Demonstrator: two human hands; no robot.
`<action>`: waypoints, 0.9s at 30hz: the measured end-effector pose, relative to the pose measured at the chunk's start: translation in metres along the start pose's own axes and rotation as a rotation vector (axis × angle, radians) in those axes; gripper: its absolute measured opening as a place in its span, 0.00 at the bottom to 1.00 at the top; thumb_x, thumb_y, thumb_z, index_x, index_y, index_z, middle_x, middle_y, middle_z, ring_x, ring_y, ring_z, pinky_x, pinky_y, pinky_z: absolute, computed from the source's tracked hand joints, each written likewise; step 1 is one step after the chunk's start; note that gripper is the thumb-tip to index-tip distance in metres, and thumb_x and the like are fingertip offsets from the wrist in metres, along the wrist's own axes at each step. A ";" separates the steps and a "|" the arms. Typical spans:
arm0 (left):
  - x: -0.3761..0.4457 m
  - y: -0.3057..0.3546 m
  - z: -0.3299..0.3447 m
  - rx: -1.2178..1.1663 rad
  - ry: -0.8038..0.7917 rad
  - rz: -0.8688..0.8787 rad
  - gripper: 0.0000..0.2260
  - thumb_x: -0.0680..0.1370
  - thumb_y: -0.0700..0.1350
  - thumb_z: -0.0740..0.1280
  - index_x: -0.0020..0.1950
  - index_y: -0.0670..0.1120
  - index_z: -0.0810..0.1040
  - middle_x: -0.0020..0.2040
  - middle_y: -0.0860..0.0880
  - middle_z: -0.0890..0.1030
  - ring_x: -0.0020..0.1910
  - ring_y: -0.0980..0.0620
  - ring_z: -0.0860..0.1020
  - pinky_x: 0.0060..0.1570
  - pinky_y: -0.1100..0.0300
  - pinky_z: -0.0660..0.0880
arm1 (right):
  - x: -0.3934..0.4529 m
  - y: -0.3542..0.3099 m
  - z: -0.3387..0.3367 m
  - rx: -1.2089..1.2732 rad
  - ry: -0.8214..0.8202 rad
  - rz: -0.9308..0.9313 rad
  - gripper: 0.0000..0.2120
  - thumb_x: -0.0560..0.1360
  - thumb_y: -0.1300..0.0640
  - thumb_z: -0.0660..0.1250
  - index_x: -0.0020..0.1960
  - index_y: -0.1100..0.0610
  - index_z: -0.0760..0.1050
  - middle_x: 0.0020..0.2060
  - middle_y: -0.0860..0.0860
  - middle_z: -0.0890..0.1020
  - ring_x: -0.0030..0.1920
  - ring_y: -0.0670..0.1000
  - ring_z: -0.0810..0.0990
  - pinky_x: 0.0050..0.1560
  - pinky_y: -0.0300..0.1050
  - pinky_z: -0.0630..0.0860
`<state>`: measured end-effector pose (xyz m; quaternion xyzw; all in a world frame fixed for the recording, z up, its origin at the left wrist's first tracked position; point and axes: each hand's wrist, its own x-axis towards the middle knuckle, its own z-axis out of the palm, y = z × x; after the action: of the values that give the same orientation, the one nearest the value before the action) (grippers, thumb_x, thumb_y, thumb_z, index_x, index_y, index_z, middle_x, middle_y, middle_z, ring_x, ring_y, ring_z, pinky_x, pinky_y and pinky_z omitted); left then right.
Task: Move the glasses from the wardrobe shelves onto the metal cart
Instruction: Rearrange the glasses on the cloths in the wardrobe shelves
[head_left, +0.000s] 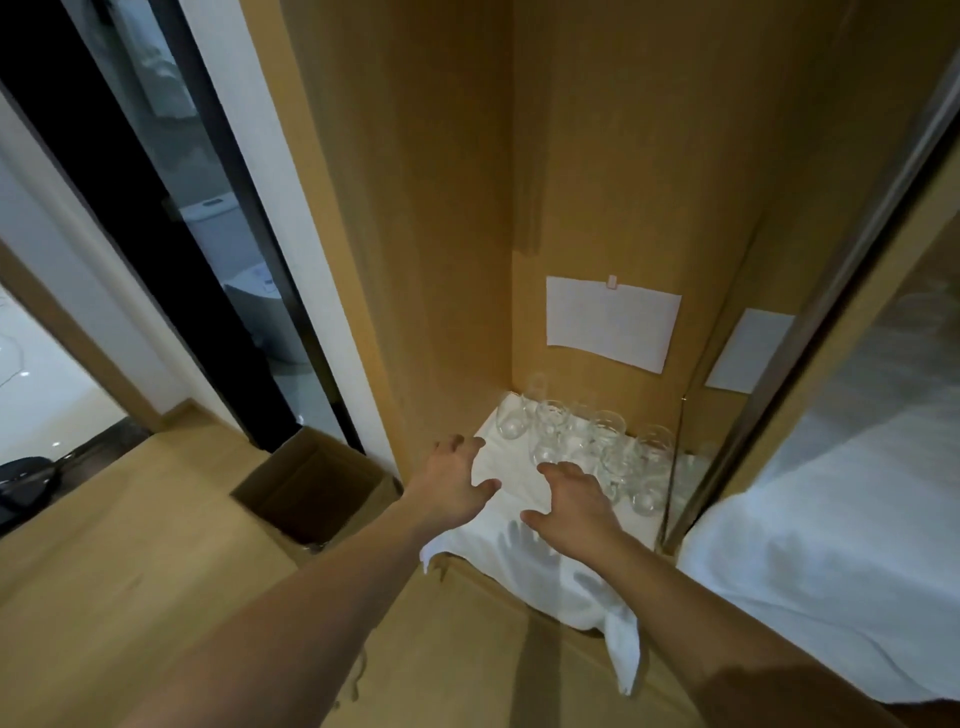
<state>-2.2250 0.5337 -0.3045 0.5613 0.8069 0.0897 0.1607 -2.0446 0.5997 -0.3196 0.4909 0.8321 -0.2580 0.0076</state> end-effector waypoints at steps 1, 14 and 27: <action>0.010 0.000 0.000 0.006 -0.011 0.006 0.30 0.80 0.63 0.63 0.78 0.52 0.64 0.76 0.48 0.68 0.72 0.44 0.68 0.69 0.48 0.67 | 0.008 0.003 0.000 0.008 -0.004 0.009 0.36 0.76 0.41 0.68 0.79 0.50 0.60 0.77 0.53 0.64 0.74 0.58 0.64 0.71 0.55 0.68; 0.112 -0.001 0.033 -0.028 -0.114 0.058 0.34 0.78 0.61 0.68 0.79 0.49 0.63 0.76 0.45 0.69 0.73 0.42 0.68 0.69 0.51 0.68 | 0.088 0.044 0.012 0.093 -0.060 0.169 0.33 0.76 0.44 0.68 0.77 0.52 0.63 0.72 0.54 0.69 0.72 0.58 0.68 0.70 0.52 0.69; 0.250 -0.021 0.087 -0.199 -0.298 0.049 0.34 0.77 0.54 0.73 0.79 0.46 0.63 0.73 0.43 0.72 0.71 0.42 0.70 0.66 0.57 0.67 | 0.194 0.075 0.062 0.188 -0.080 0.431 0.37 0.75 0.42 0.71 0.78 0.54 0.61 0.71 0.54 0.70 0.71 0.58 0.69 0.69 0.53 0.69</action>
<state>-2.2912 0.7566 -0.4319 0.5692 0.7474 0.0889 0.3309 -2.0988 0.7595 -0.4568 0.6452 0.6794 -0.3459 0.0500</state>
